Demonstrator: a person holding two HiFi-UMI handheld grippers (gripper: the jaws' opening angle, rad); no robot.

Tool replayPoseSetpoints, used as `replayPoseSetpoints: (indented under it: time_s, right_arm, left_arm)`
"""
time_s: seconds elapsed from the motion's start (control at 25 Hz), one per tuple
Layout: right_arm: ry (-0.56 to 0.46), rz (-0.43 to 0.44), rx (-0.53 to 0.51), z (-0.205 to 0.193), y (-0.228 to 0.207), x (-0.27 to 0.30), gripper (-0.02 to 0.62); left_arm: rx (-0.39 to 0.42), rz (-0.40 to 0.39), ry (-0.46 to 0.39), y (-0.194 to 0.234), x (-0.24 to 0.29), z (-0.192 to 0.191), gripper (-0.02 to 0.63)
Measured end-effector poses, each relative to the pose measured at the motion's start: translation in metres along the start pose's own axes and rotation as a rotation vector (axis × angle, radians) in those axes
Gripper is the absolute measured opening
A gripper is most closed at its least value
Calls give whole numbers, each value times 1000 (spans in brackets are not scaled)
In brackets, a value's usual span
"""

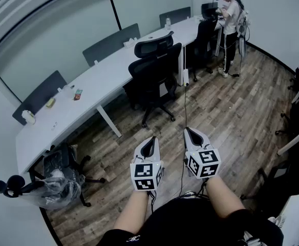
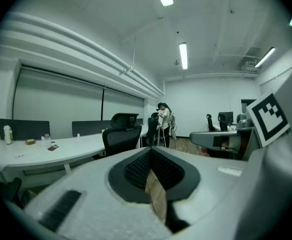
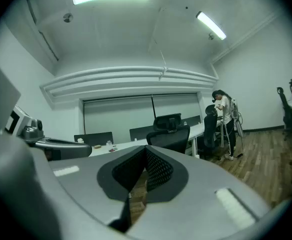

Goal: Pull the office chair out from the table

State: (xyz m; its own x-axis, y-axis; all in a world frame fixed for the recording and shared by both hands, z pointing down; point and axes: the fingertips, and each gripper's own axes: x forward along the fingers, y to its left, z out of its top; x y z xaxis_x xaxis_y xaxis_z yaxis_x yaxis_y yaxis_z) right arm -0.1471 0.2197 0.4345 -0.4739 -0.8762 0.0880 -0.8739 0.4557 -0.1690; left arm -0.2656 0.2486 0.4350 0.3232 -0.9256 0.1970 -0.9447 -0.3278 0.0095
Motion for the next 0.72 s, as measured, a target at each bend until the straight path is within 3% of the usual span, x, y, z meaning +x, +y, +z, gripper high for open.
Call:
replayPoseSetpoints:
  time_s: [0.32,0.72]
  right_arm:
    - [-28,15,46,8,-30,11,5]
    - [-28,70,17,17,-83,21,5]
  left_arm:
    - [6,14,16,-10,29,1,9]
    - [21,26,19,-46,87,6,8]
